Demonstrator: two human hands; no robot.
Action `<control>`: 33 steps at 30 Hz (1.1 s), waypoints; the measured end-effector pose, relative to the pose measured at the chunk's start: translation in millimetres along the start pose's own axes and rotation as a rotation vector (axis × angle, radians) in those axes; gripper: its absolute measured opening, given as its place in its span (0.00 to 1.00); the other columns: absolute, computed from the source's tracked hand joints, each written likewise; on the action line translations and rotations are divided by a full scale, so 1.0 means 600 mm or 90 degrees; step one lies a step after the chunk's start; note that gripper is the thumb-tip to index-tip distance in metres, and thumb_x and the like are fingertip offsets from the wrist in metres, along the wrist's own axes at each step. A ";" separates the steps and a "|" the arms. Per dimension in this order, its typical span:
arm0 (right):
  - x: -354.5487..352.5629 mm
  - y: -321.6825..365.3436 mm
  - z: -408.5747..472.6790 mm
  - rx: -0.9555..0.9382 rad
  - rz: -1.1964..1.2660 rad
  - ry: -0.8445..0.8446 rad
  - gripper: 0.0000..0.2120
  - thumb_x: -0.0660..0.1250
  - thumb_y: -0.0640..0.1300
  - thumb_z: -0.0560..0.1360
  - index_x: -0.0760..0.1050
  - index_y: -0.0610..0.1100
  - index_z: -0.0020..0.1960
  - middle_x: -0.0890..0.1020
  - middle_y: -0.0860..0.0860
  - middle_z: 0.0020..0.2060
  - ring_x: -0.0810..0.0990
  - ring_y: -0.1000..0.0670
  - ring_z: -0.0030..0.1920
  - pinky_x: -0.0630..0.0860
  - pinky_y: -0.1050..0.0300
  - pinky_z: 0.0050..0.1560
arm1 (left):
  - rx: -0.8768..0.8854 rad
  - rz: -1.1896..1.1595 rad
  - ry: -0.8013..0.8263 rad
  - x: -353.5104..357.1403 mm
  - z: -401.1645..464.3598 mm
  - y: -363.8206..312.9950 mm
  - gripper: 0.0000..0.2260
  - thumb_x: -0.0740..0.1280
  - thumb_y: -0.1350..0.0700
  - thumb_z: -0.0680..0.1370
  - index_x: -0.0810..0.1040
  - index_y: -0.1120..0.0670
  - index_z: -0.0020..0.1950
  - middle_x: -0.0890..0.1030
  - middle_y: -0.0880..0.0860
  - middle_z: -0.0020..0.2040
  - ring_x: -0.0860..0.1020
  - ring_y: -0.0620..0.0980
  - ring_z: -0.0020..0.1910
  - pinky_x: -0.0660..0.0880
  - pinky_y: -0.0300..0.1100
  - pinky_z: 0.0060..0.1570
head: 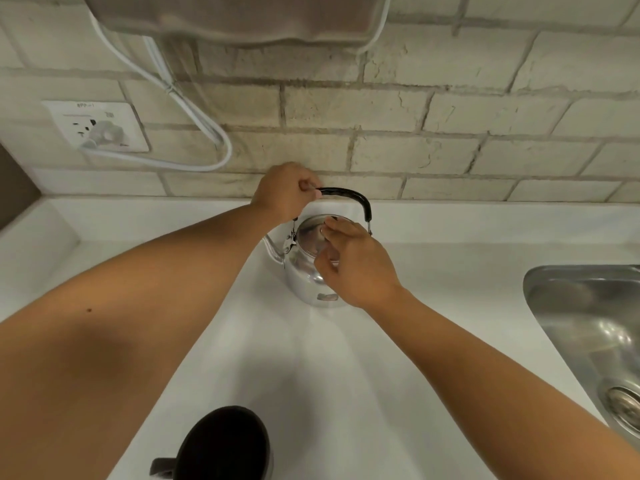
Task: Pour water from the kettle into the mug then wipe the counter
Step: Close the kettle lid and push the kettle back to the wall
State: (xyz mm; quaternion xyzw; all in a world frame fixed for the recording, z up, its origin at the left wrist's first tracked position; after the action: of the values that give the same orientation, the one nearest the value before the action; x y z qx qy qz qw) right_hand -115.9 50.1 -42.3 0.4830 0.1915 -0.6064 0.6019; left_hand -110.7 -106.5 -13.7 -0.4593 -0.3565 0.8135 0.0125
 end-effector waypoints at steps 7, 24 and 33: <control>0.010 -0.005 -0.001 0.008 -0.009 0.012 0.19 0.65 0.46 0.74 0.75 0.40 0.62 0.74 0.46 0.67 0.70 0.46 0.67 0.77 0.50 0.54 | 0.011 0.167 0.117 0.032 0.005 -0.007 0.11 0.62 0.61 0.78 0.84 0.60 0.53 0.84 0.59 0.54 0.81 0.57 0.53 0.77 0.47 0.54; -0.040 0.103 -0.144 0.005 -0.025 0.083 0.24 0.58 0.45 0.79 0.60 0.46 0.74 0.55 0.45 0.76 0.47 0.42 0.75 0.52 0.40 0.73 | -0.053 -0.012 0.010 -0.209 -0.328 -0.041 0.15 0.64 0.46 0.78 0.78 0.47 0.63 0.77 0.47 0.65 0.72 0.42 0.58 0.65 0.35 0.58; -0.009 0.209 -0.464 0.171 0.032 0.064 0.24 0.56 0.47 0.81 0.57 0.45 0.75 0.56 0.48 0.76 0.49 0.48 0.75 0.48 0.50 0.73 | -0.211 0.133 0.051 -0.164 -0.772 0.103 0.23 0.54 0.47 0.81 0.68 0.56 0.72 0.69 0.55 0.74 0.65 0.54 0.74 0.59 0.47 0.73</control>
State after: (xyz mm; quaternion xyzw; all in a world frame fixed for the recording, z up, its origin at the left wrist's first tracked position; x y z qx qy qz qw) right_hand 96.7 254.5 -122.2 0.5934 0.1265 -0.5865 0.5366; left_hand 315.4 76.9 -127.6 -0.5214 -0.4352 0.7216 -0.1339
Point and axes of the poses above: each hand's wrist, its own z-axis towards the middle knuckle, its own x-axis out of the palm, y = z × x, the point moved 9 cm from there along z, towards the middle knuckle
